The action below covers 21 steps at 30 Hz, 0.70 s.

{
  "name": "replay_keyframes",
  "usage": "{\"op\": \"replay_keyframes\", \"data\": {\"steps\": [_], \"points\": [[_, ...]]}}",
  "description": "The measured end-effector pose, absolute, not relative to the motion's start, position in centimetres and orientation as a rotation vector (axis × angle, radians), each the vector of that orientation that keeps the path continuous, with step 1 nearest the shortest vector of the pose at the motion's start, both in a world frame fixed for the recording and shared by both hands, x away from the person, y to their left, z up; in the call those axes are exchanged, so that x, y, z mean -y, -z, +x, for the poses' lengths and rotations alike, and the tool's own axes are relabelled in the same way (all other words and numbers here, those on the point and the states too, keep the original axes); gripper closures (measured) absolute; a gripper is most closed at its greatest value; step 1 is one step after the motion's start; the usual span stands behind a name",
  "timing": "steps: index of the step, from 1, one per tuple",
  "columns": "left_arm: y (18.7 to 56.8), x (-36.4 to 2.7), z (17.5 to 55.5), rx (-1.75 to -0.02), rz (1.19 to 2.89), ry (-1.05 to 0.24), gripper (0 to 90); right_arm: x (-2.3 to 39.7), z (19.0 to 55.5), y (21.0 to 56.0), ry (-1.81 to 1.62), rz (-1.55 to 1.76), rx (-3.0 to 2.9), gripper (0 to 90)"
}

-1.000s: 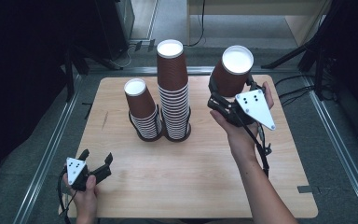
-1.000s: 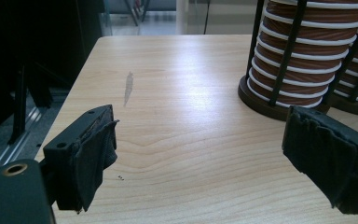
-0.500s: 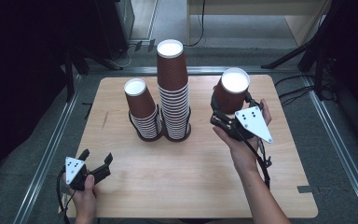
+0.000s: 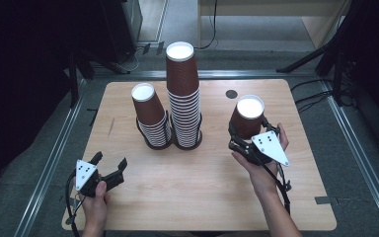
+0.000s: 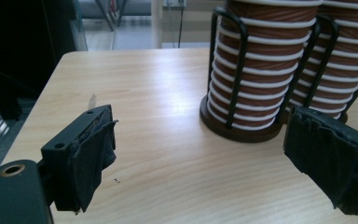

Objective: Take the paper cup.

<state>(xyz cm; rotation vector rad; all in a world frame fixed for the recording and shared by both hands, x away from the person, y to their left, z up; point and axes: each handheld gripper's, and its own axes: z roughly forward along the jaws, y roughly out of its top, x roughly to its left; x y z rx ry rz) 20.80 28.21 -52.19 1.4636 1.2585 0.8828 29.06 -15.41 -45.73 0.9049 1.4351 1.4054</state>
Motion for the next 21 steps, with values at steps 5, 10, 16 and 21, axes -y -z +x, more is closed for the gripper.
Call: {"op": "replay_keyframes", "data": {"steps": [5,10,16,21], "points": [[51.6,-26.6,21.9,-1.230,1.472,-0.889,9.4,15.9,28.9,46.8,-1.398,0.910,-1.456,12.8],[51.2,-24.9,23.1,-1.177,1.494,-0.874,9.4,16.0,28.9,47.8,-1.357,0.895,-1.500,12.9],[50.2,-23.0,24.3,-1.103,1.512,-0.846,9.4,15.2,28.9,48.2,-1.350,0.875,-1.527,12.9],[48.7,-21.2,24.4,-1.016,1.561,-0.831,9.4,14.4,29.1,48.8,-1.327,0.852,-1.553,12.8]]}}
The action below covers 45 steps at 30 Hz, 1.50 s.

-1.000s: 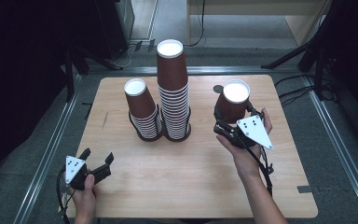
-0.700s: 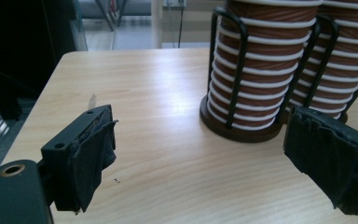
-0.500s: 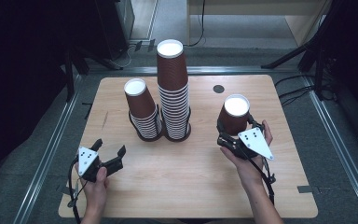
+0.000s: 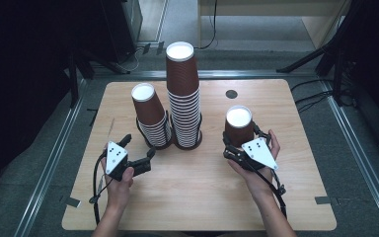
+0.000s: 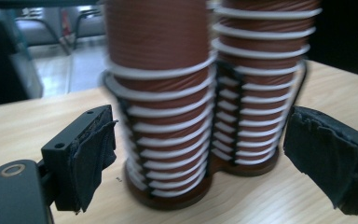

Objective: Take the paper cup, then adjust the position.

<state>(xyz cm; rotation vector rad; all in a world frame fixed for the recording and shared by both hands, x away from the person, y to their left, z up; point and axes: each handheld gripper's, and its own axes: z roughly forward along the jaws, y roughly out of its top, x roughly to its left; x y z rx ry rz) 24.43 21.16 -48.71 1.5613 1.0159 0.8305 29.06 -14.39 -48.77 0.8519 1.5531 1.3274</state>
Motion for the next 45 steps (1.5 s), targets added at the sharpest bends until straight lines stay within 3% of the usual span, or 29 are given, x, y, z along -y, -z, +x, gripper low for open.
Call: {"op": "replay_keyframes", "data": {"steps": [18,45], "points": [[47.6,-18.1,25.0,-0.895,1.601,-0.649,9.5,12.0,28.4,50.4,-1.184,0.677,-1.654,12.6],[47.6,-14.7,24.6,-0.784,1.666,-0.518,9.5,9.5,26.9,52.5,-1.071,0.450,-1.766,12.4]]}}
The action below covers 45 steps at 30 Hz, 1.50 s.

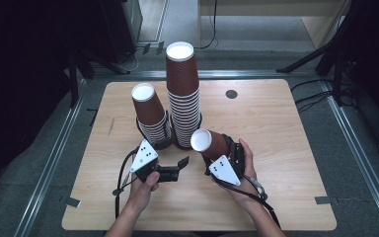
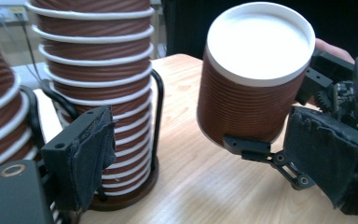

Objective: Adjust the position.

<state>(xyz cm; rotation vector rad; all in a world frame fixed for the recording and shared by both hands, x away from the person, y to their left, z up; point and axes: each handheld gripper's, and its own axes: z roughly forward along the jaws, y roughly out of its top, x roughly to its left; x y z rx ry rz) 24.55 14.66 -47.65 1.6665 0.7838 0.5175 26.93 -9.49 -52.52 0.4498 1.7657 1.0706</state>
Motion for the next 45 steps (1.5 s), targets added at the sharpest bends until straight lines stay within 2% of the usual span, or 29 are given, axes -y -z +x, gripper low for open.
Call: {"op": "replay_keyframes", "data": {"steps": [13,31,33,45], "points": [[47.6,-15.0,24.4,-0.749,1.654,-0.447,9.4,8.3,26.4,52.9,-1.069,0.352,-1.803,12.3],[47.5,-13.9,24.2,-0.712,1.719,-0.440,9.9,6.5,25.3,53.4,-1.047,0.211,-1.835,12.0],[47.6,-13.9,24.2,-0.710,1.727,-0.442,13.2,6.5,25.3,53.4,-1.044,0.207,-1.840,12.0],[47.6,-13.8,24.3,-0.703,1.748,-0.433,15.3,5.9,24.9,53.5,-1.033,0.161,-1.848,11.9]]}}
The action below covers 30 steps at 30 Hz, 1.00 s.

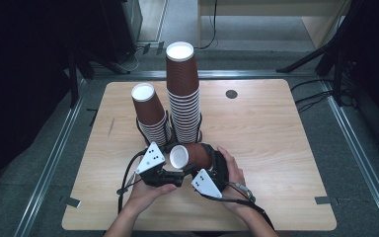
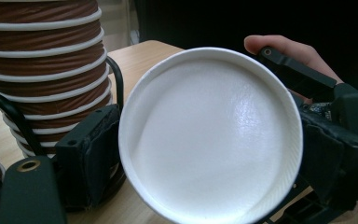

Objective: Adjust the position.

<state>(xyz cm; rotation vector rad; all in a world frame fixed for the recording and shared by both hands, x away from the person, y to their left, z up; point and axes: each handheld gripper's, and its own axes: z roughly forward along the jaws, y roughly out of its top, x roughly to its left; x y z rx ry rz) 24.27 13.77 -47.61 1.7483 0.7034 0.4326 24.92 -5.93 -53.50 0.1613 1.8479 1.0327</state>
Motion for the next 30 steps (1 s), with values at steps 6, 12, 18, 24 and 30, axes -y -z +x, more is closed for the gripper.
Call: {"op": "replay_keyframes", "data": {"steps": [6,12,18,24,30], "points": [[47.7,-13.7,24.3,-0.699,1.757,-0.428,19.5,5.9,24.9,53.5,-1.024,0.162,-1.847,11.8],[47.6,-13.7,24.3,-0.700,1.758,-0.427,19.9,5.9,24.9,53.5,-1.018,0.156,-1.847,11.7],[47.6,-14.1,24.4,-0.691,1.743,-0.402,20.9,6.1,24.8,53.3,-1.049,0.167,-1.868,9.4],[47.4,-14.7,24.4,-0.695,1.705,-0.408,21.8,6.4,24.8,52.9,-1.089,0.179,-1.845,5.9],[47.2,-15.0,24.3,-0.691,1.680,-0.417,22.1,6.8,24.8,52.5,-1.116,0.195,-1.834,4.3]]}}
